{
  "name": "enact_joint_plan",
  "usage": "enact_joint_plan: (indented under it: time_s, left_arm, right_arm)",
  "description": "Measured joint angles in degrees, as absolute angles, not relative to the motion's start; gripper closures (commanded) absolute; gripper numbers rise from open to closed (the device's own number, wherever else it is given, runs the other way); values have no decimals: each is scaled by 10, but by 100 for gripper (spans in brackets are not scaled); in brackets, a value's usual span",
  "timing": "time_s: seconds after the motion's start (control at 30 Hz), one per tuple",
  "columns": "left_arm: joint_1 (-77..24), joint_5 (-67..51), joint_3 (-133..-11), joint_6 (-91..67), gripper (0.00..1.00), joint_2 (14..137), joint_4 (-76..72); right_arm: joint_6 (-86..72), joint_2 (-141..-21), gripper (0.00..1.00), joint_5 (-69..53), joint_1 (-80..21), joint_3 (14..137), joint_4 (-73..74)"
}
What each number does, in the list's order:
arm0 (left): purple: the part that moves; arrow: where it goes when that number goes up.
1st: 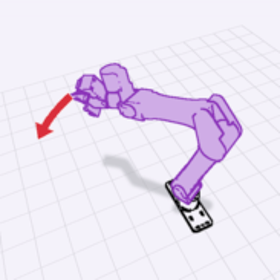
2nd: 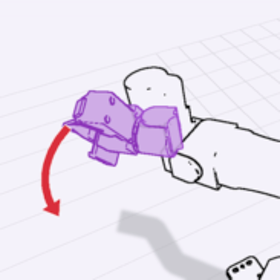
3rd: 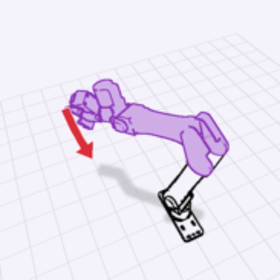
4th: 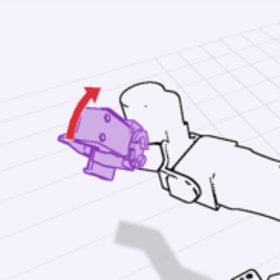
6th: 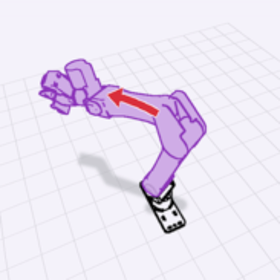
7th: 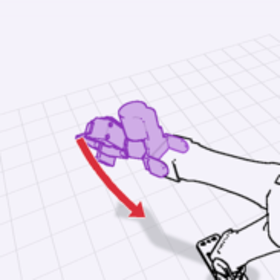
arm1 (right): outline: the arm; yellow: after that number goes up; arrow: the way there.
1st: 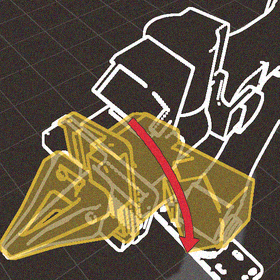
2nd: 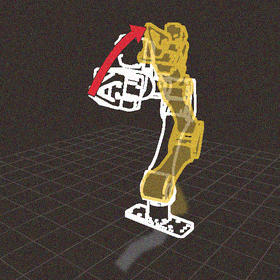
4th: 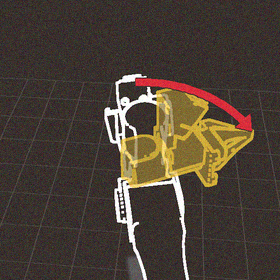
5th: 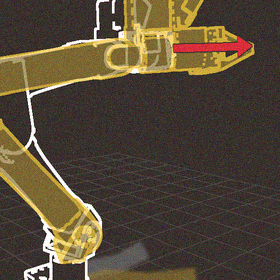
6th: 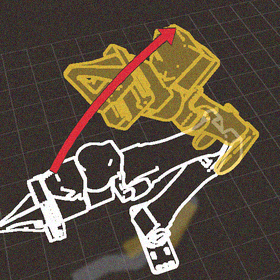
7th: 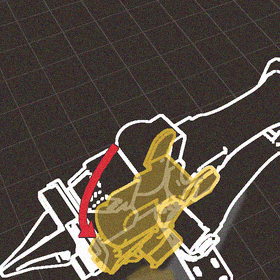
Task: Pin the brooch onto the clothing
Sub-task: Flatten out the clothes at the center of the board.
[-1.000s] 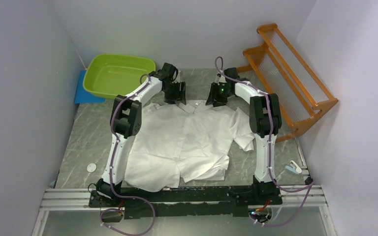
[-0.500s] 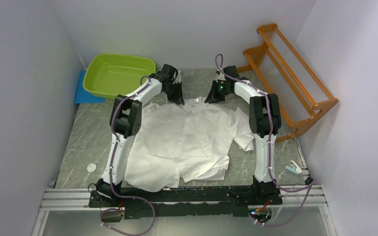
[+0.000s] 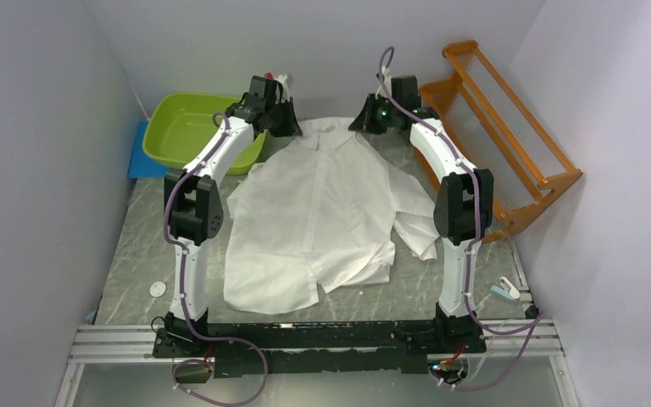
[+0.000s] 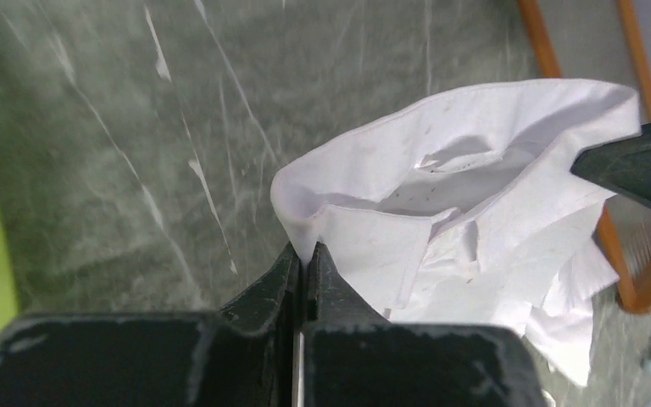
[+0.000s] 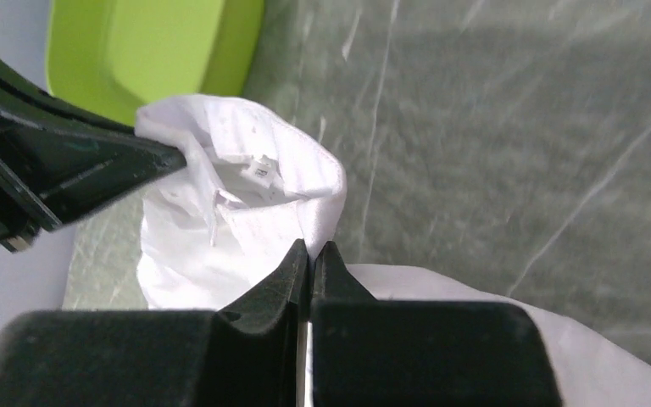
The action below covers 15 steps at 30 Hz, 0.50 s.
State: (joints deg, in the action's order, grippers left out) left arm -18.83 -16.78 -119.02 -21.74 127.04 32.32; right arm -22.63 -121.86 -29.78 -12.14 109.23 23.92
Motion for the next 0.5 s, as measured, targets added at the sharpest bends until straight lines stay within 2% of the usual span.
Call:
enact_joint_plan:
  time_s: [0.03,0.07,0.1,0.13,0.17,0.23,0.3,0.37,0.5]
  left_arm:
    - [-188,-156,-1199,-217,77,1266,316]
    - [-188,-147,-1204,-217,61,1265,311]
    - [-189,-135,-1213,-217,41,1265,307]
    - [-189,-126,-1218,-213,29,1265,306]
    - [-190,-115,-1224,-212,24,1265,309]
    - [-189,-100,-1235,-214,19,1265,319]
    - [-188,-90,-1239,-215,15,1259,324]
    - [-186,-82,-1217,-214,13,1238,321]
    - [-183,-74,-1107,-213,14,1137,325]
  right_arm:
    - [-229,-1222,94,-290,-122,1111,239]
    - [-231,-1229,83,-285,-122,1136,240]
    - [-233,-1241,64,-279,-122,1169,244]
    - [-235,-1257,48,-271,-121,1208,246]
    - [-241,-1270,35,-264,-121,1236,246]
    - [-241,-1292,21,-250,-119,1284,249]
    - [-241,-1293,14,-237,-115,1287,250]
    - [-239,-1274,12,-225,-113,1254,241]
    - [-243,-1181,12,-209,-111,1094,229]
